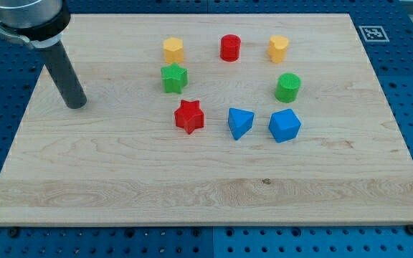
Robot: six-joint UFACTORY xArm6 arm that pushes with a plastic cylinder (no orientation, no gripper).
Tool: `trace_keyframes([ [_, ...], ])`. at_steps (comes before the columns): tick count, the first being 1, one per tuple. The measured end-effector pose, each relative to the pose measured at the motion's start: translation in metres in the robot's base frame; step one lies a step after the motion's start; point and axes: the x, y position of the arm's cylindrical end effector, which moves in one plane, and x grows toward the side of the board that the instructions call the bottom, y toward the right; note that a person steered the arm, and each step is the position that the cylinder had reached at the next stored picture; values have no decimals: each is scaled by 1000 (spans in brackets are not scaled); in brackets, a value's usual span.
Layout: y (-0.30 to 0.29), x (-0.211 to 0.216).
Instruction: Point your arm left to green star
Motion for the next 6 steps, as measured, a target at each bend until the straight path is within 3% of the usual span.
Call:
trace_keyframes([
  [3, 0, -1],
  [4, 21, -36],
  [6, 95, -49],
])
